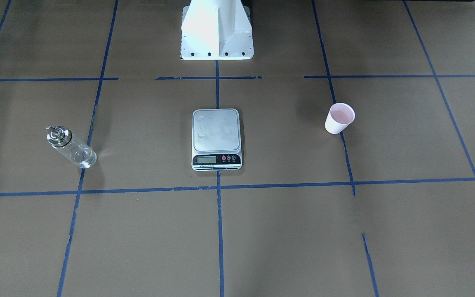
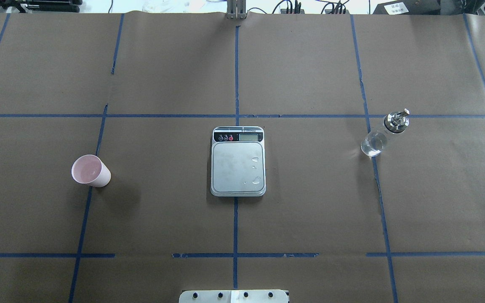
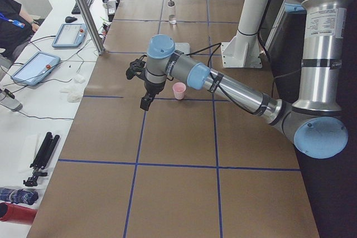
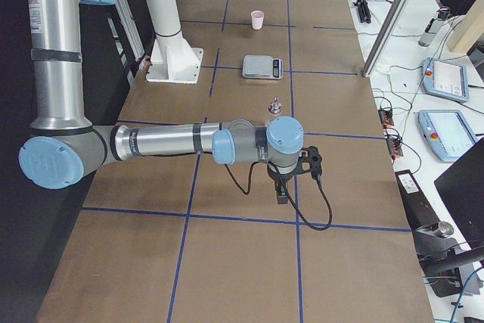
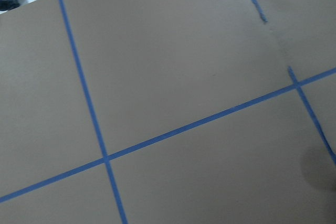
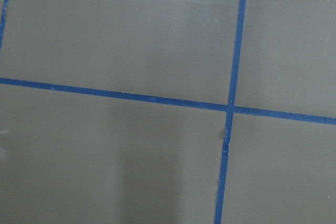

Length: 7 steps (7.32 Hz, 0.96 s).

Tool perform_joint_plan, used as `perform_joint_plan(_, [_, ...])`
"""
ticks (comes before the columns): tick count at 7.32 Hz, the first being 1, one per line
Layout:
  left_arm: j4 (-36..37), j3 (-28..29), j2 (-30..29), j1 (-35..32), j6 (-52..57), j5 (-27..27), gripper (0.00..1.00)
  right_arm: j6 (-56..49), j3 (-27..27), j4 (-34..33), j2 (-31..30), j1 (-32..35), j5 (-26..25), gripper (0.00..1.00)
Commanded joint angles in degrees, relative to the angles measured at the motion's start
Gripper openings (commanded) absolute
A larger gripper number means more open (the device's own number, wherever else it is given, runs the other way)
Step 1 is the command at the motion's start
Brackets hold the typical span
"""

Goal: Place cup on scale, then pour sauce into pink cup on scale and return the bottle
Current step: 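Move the left gripper toward the pink paper cup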

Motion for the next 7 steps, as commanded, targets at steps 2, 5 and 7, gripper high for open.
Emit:
perform_joint_plan(2, [-5.35,-2.70,-1.35,17.04,-32.84,-0.40,1.00,1.31,0.66,0.28,0.82,-1.76,-0.41,1.00])
perform_joint_plan(5, [-13.79,-1.30,-0.48,27.95,-51.76,11.45,1.00,2.46,1.35,0.19,0.83,-1.78,0.11,1.00])
perform_joint_plan(7, [-21.34,3.86,-0.30,34.45,-59.96,17.86,1.00,2.46,1.88,0.28,1.01,-1.69,-0.15,1.00])
